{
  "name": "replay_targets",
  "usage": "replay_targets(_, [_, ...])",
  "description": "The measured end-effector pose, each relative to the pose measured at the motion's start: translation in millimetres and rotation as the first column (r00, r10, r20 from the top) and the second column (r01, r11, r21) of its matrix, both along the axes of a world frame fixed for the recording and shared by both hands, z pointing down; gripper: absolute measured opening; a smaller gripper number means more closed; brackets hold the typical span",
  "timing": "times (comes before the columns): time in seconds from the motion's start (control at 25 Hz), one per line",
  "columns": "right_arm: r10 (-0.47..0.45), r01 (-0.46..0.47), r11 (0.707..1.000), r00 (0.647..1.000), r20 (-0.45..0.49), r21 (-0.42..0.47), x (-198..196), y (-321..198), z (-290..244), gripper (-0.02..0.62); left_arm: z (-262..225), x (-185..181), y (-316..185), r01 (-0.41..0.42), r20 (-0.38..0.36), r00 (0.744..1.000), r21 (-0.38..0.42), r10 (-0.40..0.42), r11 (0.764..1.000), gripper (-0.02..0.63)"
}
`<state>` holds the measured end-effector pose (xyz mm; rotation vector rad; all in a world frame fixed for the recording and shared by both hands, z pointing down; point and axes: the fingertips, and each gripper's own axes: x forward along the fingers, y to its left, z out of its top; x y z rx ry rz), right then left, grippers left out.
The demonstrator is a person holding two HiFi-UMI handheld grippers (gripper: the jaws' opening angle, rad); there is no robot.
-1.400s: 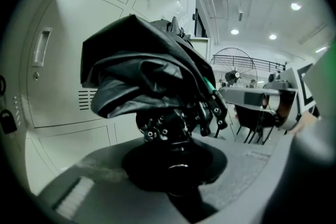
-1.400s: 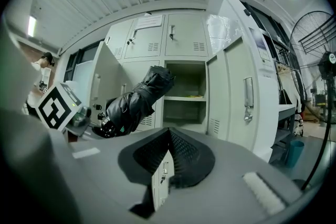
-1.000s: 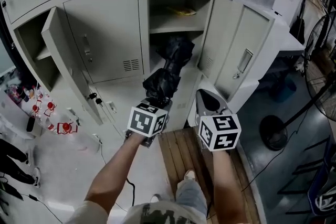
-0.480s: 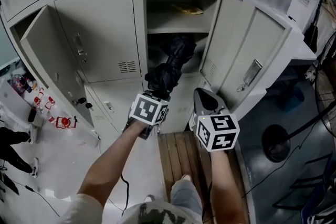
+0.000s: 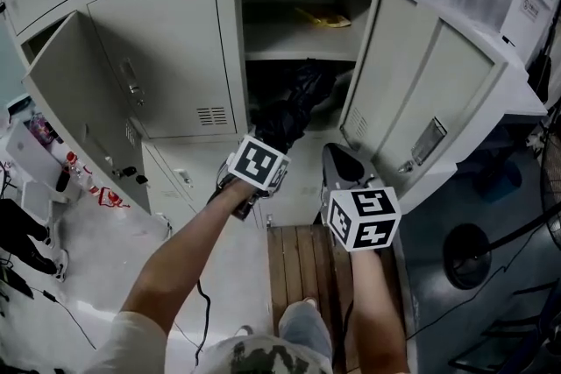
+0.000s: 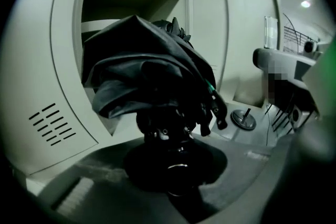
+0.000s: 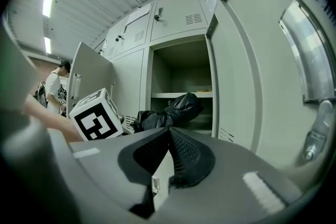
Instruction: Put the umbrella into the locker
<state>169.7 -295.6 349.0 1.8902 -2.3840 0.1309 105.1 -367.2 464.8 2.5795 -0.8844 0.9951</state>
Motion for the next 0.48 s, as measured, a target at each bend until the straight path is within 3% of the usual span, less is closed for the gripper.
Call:
replay_targets(0.2, [-0.036,0.037,0.999,0.999,0.017,-0.006,8,-12,1,-0.002,-2,3,-23,-0.02,0.153,0.988,0.094,0.005,0.995,0.069])
replay_targets(0.48, [-0.091,0.091,0.996,0.996,0.019,-0.007,18,-23,-2,-0.002,3,20,-39,0.015,0.161,0.987,0.074,-0.027,0.997,0.067])
